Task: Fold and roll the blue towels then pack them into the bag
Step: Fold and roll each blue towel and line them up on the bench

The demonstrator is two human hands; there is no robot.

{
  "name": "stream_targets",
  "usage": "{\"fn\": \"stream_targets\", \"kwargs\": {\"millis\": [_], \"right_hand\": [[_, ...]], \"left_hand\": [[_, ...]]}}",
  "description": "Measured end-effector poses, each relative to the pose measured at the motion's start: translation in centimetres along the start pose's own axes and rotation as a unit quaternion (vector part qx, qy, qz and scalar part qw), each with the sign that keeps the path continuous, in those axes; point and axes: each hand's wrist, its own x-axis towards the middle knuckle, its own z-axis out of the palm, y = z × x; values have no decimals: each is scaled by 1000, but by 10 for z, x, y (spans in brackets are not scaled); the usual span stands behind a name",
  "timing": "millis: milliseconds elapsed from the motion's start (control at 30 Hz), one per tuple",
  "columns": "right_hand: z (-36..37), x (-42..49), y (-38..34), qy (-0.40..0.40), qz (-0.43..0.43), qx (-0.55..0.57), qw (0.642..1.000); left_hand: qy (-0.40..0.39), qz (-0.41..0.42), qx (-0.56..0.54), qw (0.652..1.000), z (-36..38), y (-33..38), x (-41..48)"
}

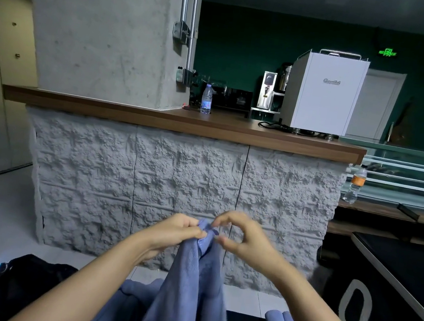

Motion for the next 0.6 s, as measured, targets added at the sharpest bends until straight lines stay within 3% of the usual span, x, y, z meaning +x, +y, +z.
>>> {"fn": "stream_targets", "kwargs": {"millis": [67,200,433,600], "right_hand": [[5,2,-6,4,-39,-3,999],[5,6,-1,3,-38,-7,999],[8,6,7,-12,-97,-110,989],[9,5,9,-50,35,67,996]], "left_hand": [[-19,1,5,1000,2,3,3],[-55,6,10,998,3,11,-2],[-86,12,-55,995,-4,1,-6],[-77,14,-70,994,-4,2,-5]]}}
